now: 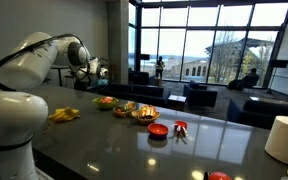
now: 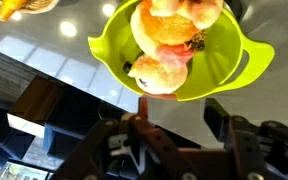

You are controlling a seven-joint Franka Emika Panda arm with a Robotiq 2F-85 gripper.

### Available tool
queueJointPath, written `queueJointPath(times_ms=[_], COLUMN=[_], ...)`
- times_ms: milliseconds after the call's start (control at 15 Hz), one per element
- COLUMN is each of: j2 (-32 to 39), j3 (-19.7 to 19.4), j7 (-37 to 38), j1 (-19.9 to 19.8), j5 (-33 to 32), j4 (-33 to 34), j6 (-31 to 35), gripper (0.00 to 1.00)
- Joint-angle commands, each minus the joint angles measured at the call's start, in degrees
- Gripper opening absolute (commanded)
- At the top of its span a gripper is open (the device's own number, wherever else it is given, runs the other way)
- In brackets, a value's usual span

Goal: Put the toy inside the green bowl

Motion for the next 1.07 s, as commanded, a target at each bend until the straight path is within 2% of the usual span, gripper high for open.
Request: queueJointPath(times_ms=[0,67,133,533,1000], j2=[-0.80,-1.42,-2.38,-7.57,-18.30], j3=[-0.12,-0.38,-0.48,-4.04,-7.01], j7=[-0.90,-0.55,-0.28,3.83,11.74], j1=[-0.89,-1.14,-1.59,-3.54,-6.89], j5=[0.99,1.03,1.29,2.15,3.45], j4=[0.32,-0.18,-1.11,-6.37,-21.01], j6=[0.22,0.40,-0.03,-2.87,-8.71], gripper=[0.92,0.98,1.00,1.00,1.00])
